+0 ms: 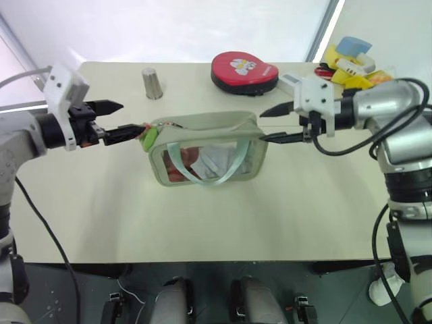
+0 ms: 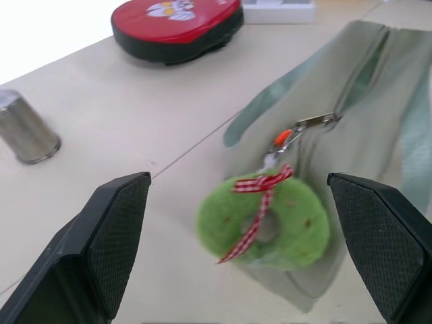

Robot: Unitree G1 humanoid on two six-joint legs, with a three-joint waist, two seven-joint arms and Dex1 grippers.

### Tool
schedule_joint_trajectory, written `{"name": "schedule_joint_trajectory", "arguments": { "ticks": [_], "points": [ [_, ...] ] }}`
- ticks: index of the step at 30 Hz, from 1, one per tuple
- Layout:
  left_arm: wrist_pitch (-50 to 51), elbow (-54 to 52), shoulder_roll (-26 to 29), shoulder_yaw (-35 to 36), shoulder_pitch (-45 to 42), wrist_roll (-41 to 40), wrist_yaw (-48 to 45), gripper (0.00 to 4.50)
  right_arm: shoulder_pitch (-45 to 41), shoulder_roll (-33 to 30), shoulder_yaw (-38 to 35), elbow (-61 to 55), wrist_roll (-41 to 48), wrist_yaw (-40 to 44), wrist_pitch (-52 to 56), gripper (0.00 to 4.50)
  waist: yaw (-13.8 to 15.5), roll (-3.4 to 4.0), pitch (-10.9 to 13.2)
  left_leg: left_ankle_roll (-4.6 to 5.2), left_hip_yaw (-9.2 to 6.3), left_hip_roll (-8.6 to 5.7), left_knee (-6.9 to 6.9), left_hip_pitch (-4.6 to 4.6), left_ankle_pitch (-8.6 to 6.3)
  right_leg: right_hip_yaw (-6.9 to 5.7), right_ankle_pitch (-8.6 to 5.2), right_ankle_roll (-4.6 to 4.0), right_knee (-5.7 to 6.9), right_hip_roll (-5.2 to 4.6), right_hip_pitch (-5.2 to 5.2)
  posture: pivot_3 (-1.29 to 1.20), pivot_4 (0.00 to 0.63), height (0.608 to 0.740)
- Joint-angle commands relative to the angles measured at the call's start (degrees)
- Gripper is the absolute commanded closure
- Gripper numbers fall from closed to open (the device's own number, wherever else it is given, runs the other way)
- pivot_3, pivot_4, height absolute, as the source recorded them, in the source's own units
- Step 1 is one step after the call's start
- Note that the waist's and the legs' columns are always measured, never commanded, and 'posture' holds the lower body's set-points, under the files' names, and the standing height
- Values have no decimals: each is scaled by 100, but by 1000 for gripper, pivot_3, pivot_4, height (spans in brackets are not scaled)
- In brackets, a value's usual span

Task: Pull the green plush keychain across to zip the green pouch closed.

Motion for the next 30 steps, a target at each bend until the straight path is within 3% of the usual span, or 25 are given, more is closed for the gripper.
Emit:
{"name": "schedule_joint_trajectory", "arguments": {
  "ticks": [1, 5, 11, 22, 25, 30],
  "points": [
    [-206, 126, 192, 141, 70, 113, -205, 0, 40, 154, -69, 15, 14, -182, -147, 2518, -14, 1, 1, 0, 1, 1, -1, 1, 0, 0, 0, 0, 1, 1, 0, 0, 150, 740],
    [-366, 280, 123, 62, 241, 251, -255, 0, 11, 375, -88, -15, 171, -278, 81, 4381, -8, 2, 1, 0, 2, 3, -2, 0, 0, 0, 0, 0, 2, 3, -4, 0, 150, 740],
    [-749, 438, -134, -160, 534, 525, -260, 0, 115, 347, -134, -501, 397, -266, 573, 4453, 16, 2, 1, 0, 1, 3, -2, -2, 0, 0, 0, 0, 2, 0, -5, 0, 150, 740],
    [-1561, 1453, -834, -672, -173, 1122, -420, 0, 374, 300, -149, -961, 478, -449, 894, 4453, 9, 1, 0, 0, 2, 0, 0, -5, 0, -1, 0, 0, 1, 1, -5, 0, 150, 740],
    [-1533, 1466, -893, -648, -221, 1093, -505, 860, 400, 281, -161, -1019, 486, -492, 944, 4500, 8, 1, 0, 0, 2, 1, 0, -5, 0, -1, 0, 0, 2, 2, -6, 0, 150, 740],
    [-1513, 1464, -876, -642, -309, 1158, -551, 3433, 413, 260, -170, -1028, 505, -571, 985, 4500, 23, 1, 0, 0, 2, 1, 1, -5, 0, -1, 0, 0, 2, 1, -6, 0, 150, 740]
  ]
}}
